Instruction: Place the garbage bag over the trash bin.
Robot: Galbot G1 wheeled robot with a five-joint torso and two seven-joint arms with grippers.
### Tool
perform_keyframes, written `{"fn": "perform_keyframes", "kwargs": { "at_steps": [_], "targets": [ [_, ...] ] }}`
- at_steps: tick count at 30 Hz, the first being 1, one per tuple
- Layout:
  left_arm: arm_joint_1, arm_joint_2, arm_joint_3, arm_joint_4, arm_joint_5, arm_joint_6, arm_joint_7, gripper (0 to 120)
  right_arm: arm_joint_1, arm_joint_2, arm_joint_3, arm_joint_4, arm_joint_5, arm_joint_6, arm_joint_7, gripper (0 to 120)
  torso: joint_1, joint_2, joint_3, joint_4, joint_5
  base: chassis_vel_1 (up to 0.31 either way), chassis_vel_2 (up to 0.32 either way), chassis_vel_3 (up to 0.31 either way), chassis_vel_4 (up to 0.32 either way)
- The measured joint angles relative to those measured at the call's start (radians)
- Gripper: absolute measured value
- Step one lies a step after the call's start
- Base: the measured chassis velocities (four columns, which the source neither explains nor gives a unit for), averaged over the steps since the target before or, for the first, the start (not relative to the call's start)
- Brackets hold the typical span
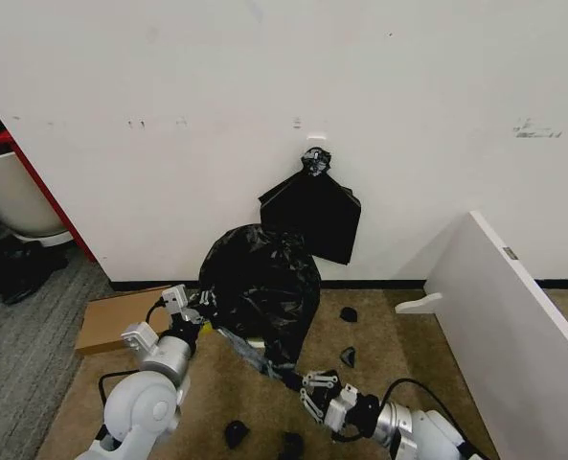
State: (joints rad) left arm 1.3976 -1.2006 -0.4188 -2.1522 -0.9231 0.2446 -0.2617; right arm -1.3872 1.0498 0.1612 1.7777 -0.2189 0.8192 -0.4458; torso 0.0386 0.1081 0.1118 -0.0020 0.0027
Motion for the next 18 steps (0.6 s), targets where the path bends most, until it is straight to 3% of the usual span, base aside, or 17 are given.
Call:
{"fn": "perform_keyframes", "kwargs": {
  "at_steps": [8, 18],
  "targets": [
    [0.019, -0.007, -0.007, -0.111, -0.117, 0.119, -0.088, 1, 0.068, 0.031, 0.037, -0.144, -0.071, 0.012, 0.007, 0, 0.000, 0.000, 0.000, 0.0000, 0.0000, 0.000, 0.000, 0.000, 0.000],
    [0.061, 0.035, -0.013, -0.151, -0.113, 0.148, -0.100, 1, 0.137, 0.049, 0.143, -0.251, -0.230, 0.010, 0.106, 0, 0.000, 0.000, 0.000, 0.0002, -0.0001, 0.000, 0.000, 0.000, 0.000]
  ]
}}
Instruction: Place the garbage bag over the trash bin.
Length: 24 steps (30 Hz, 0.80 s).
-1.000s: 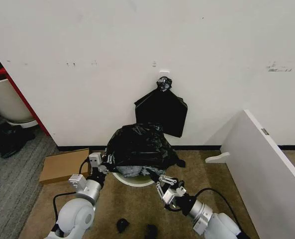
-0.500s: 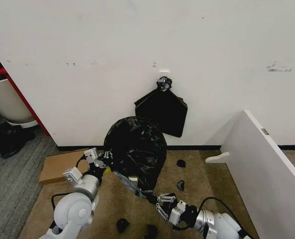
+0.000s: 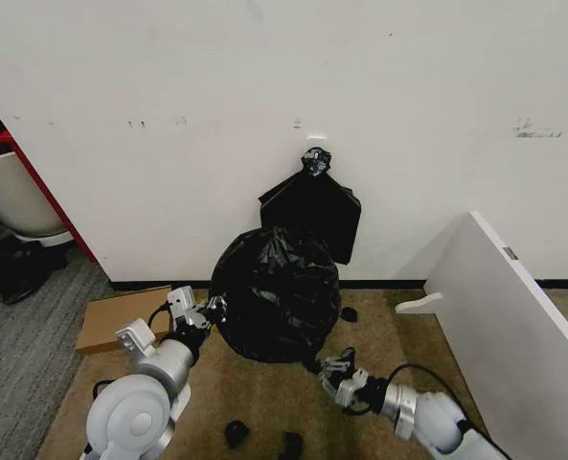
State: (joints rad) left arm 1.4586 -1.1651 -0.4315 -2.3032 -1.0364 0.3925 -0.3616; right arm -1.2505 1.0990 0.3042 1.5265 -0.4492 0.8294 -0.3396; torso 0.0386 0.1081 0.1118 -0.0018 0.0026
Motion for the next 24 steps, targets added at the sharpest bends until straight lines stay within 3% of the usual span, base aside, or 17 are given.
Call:
{"fn": "perform_keyframes", "kwargs": {
  "at_steps": [2, 5, 6, 8, 12, 13, 17, 20, 22, 24],
  "targets": [
    [-0.001, 0.011, 0.003, 0.005, 0.022, -0.007, 0.004, 1, -0.011, -0.013, 0.000, 0.007, 0.045, -0.002, 0.032, 4, 0.000, 0.000, 0.000, -0.0001, 0.0000, 0.000, 0.000, 0.000, 0.000],
    [-0.005, 0.016, 0.016, 0.031, 0.074, -0.045, 0.018, 1, -0.042, -0.043, -0.032, 0.032, 0.272, -0.004, -0.055, 15, 0.000, 0.000, 0.000, -0.0002, -0.0002, 0.000, 0.000, 0.000, 0.000],
    [-0.005, 0.016, 0.016, 0.031, 0.074, -0.045, 0.018, 1, -0.042, -0.043, -0.032, 0.032, 0.272, -0.004, -0.055, 15, 0.000, 0.000, 0.000, -0.0002, -0.0002, 0.000, 0.000, 0.000, 0.000],
    [-0.009, 0.014, 0.029, 0.057, 0.125, -0.082, 0.038, 1, -0.064, -0.061, -0.046, 0.043, 0.458, -0.005, -0.228, 25, 0.000, 0.000, 0.000, -0.0002, 0.0003, 0.000, 0.000, 0.000, 0.000],
    [-0.012, 0.006, 0.040, 0.093, 0.192, -0.120, 0.048, 1, -0.071, -0.091, -0.027, 0.016, 0.686, -0.020, -0.473, 41, 0.000, 0.000, 0.000, -0.0002, 0.0002, 0.000, 0.000, 0.000, 0.000],
    [-0.012, 0.006, 0.040, 0.093, 0.192, -0.120, 0.048, 1, -0.071, -0.091, -0.027, 0.016, 0.686, -0.020, -0.473, 41, 0.000, 0.000, 0.000, -0.0002, 0.0002, 0.000, 0.000, 0.000, 0.000],
    [-0.001, -0.002, 0.048, 0.134, 0.280, -0.173, 0.065, 1, -0.083, -0.124, -0.014, 0.020, 0.906, -0.069, -0.619, 58, 0.000, 0.000, 0.000, -0.0002, 0.0001, 0.000, 0.000, 0.000, 0.000],
    [0.006, -0.020, 0.056, 0.173, 0.356, -0.240, 0.080, 1, -0.122, -0.142, -0.027, 0.118, 1.032, -0.130, -0.592, 69, 0.000, 0.000, 0.000, 0.0000, -0.0001, 0.000, 0.000, 0.000, 0.000],
    [0.007, -0.027, 0.057, 0.178, 0.367, -0.251, 0.082, 1, -0.132, -0.144, -0.032, 0.140, 1.039, -0.140, -0.562, 71, 0.000, 0.000, 0.000, 0.0000, -0.0002, 0.000, 0.000, 0.000, 0.000],
    [0.007, -0.059, 0.066, 0.198, 0.405, -0.292, 0.084, 1, -0.169, -0.146, -0.062, 0.257, 1.028, -0.187, -0.392, 82, 0.000, 0.000, 0.000, -0.0001, 0.0002, 0.000, 0.000, 0.000, 0.000]
  ]
}}
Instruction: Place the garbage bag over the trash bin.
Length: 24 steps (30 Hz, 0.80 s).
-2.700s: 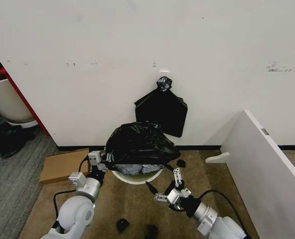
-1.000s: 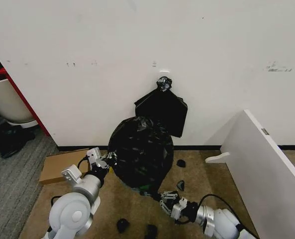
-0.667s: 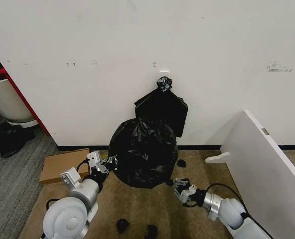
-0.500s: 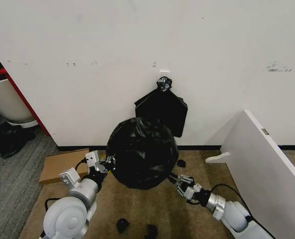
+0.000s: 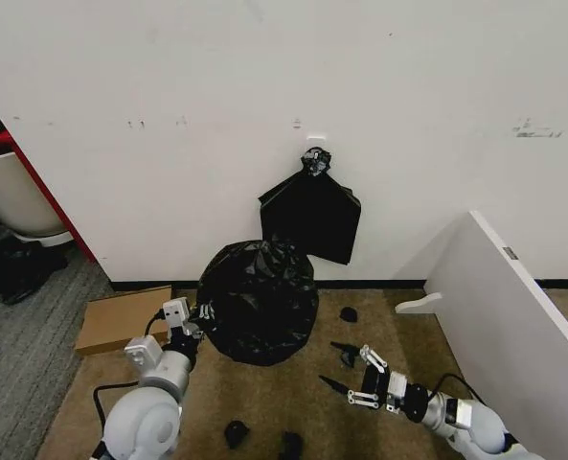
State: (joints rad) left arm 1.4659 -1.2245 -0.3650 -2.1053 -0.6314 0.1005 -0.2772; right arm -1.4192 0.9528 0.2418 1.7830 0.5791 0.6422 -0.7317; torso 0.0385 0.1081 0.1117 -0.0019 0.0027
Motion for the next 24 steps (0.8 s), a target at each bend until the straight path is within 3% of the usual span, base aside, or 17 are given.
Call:
{"fn": "perform_keyframes", "kwargs": {
  "at_steps": [4, 5, 6, 7, 8, 11, 13, 17, 21, 24],
  "targets": [
    [-0.007, -0.043, 0.015, 0.033, 0.045, -0.033, -0.001, 1, -0.032, 0.000, -0.062, 0.155, -0.087, -0.088, 0.243, 97, 0.000, 0.000, 0.000, -0.0001, -0.0003, 0.000, 0.000, 0.000, 0.000],
    [-0.007, -0.043, 0.015, 0.033, 0.045, -0.033, -0.001, 1, -0.032, 0.000, -0.062, 0.155, -0.087, -0.088, 0.243, 97, 0.000, 0.000, 0.000, -0.0001, -0.0003, 0.000, 0.000, 0.000, 0.000],
    [-0.009, -0.062, 0.021, 0.045, 0.060, -0.037, -0.001, 1, -0.034, -0.001, -0.098, 0.203, -0.140, -0.131, 0.353, 94, 0.000, 0.000, 0.000, 0.0000, -0.0003, 0.000, 0.000, 0.000, 0.000],
    [-0.009, -0.065, 0.022, 0.046, 0.062, -0.037, -0.001, 1, -0.034, -0.001, -0.104, 0.209, -0.147, -0.138, 0.369, 93, 0.000, 0.000, 0.000, 0.0000, -0.0003, 0.000, 0.000, 0.000, 0.000],
    [-0.008, -0.092, 0.030, 0.060, 0.081, -0.047, 0.002, 1, -0.029, -0.001, -0.154, 0.251, -0.199, -0.203, 0.505, 86, 0.000, 0.000, 0.000, 0.0001, -0.0002, 0.000, 0.000, 0.000, 0.000],
    [-0.005, -0.136, 0.044, 0.089, 0.127, -0.079, 0.022, 1, -0.011, -0.001, -0.257, 0.326, -0.224, -0.349, 0.734, 73, 0.000, 0.000, 0.000, 0.0000, -0.0002, 0.000, 0.000, 0.000, 0.000],
    [-0.003, -0.143, 0.047, 0.095, 0.138, -0.088, 0.028, 1, -0.008, -0.001, -0.281, 0.342, -0.221, -0.381, 0.780, 70, 0.000, 0.000, 0.000, 0.0001, -0.0001, 0.000, 0.000, 0.000, 0.000],
    [0.009, -0.167, 0.076, 0.127, 0.216, -0.139, 0.071, 1, 0.029, 0.014, -0.430, 0.488, -0.097, -0.659, 1.119, 52, 0.000, 0.000, 0.000, -0.0001, -0.0001, 0.000, 0.000, 0.000, 0.000],
    [0.005, -0.161, 0.097, 0.147, 0.256, -0.180, 0.106, 1, 0.063, 0.047, -0.455, 0.513, -0.021, -0.775, 1.227, 39, 0.000, 0.000, 0.000, -0.0003, -0.0003, 0.000, 0.000, 0.000, 0.000],
    [0.006, -0.157, 0.100, 0.157, 0.273, -0.200, 0.130, 1, 0.093, 0.059, -0.456, 0.493, -0.001, -0.799, 1.247, 30, 0.000, 0.000, 0.000, -0.0001, -0.0002, 0.000, 0.000, 0.000, 0.000]
  ]
}}
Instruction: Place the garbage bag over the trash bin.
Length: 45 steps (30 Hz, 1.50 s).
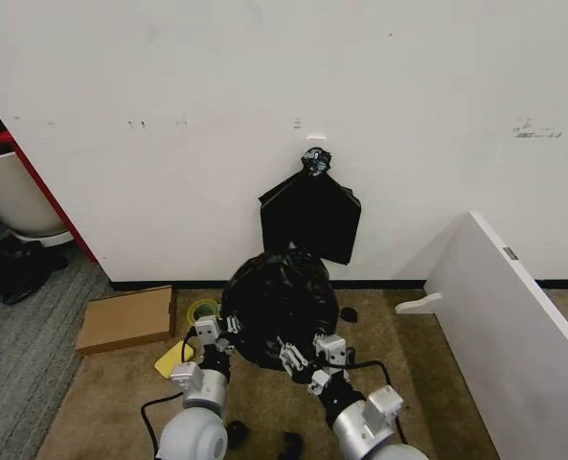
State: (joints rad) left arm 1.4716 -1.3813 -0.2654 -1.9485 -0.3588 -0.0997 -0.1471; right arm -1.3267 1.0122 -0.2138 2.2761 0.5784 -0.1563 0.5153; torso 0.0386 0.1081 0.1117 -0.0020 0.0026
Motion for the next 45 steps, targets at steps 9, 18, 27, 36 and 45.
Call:
{"fn": "perform_keyframes", "kwargs": {
  "at_steps": [9, 18, 27, 36, 45],
  "targets": [
    [-0.004, 0.023, 0.006, 0.005, 0.001, -0.011, 0.044, 1, 0.159, 0.055, -0.037, -0.088, 0.095, -0.111, 0.104, 0, 0.000, 0.000, 0.000, 0.0001, 0.0000, 0.000, 0.000, 0.000, 0.000],
    [-0.019, 0.036, 0.010, 0.010, -0.013, -0.005, 0.047, 1, 0.278, 0.067, -0.076, -0.106, 0.237, -0.275, 0.255, 0, 0.000, 0.000, 0.000, 0.0000, -0.0001, 0.000, 0.000, 0.000, 0.000],
    [-0.029, 0.031, 0.019, 0.010, -0.019, -0.004, 0.047, 1, 0.348, 0.111, -0.094, -0.148, 0.388, -0.341, 0.371, 0, 0.000, 0.000, 0.000, 0.0000, 0.0000, 0.000, 0.000, 0.000, 0.000],
    [-0.028, 0.030, 0.023, 0.012, -0.017, -0.003, 0.047, 1, 0.420, 0.175, -0.120, -0.249, 0.391, -0.345, 0.438, 0, 0.000, 0.000, 0.000, 0.0001, 0.0000, 0.000, 0.000, 0.000, 0.000],
    [-0.021, 0.029, 0.024, 0.005, -0.005, -0.005, 0.047, 1, 0.466, 0.211, -0.143, -0.337, 0.359, -0.367, 0.469, 0, 0.000, 0.000, 0.000, 0.0001, 0.0000, 0.000, 0.000, 0.000, 0.000]
  ]
}}
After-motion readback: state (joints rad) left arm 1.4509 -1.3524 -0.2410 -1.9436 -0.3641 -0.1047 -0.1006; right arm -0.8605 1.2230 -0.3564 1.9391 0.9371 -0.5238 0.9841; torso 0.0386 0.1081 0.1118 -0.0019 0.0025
